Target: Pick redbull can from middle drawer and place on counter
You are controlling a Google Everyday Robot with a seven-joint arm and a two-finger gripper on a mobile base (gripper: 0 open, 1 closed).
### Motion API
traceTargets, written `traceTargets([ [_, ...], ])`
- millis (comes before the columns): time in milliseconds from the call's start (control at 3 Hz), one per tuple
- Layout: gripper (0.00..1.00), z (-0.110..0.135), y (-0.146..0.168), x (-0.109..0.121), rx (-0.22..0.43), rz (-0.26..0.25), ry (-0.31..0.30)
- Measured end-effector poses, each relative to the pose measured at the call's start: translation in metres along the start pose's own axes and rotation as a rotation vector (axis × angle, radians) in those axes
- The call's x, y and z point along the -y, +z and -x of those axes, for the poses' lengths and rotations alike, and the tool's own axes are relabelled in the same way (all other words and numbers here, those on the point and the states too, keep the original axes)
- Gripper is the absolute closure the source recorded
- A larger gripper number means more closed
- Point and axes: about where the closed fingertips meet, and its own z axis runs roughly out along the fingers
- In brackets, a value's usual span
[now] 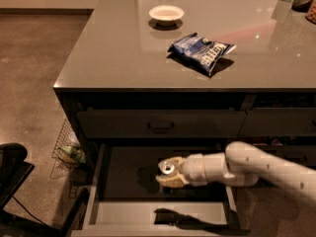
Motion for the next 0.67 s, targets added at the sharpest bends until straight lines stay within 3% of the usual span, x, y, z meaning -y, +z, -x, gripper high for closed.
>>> traceTargets([
  [333, 1.00, 0.105, -0.034, -0.001, -0.009, 0.029, 0.013],
  [667, 1.00, 0.227, -0.076, 0.004, -0.051, 0.032, -0.048],
])
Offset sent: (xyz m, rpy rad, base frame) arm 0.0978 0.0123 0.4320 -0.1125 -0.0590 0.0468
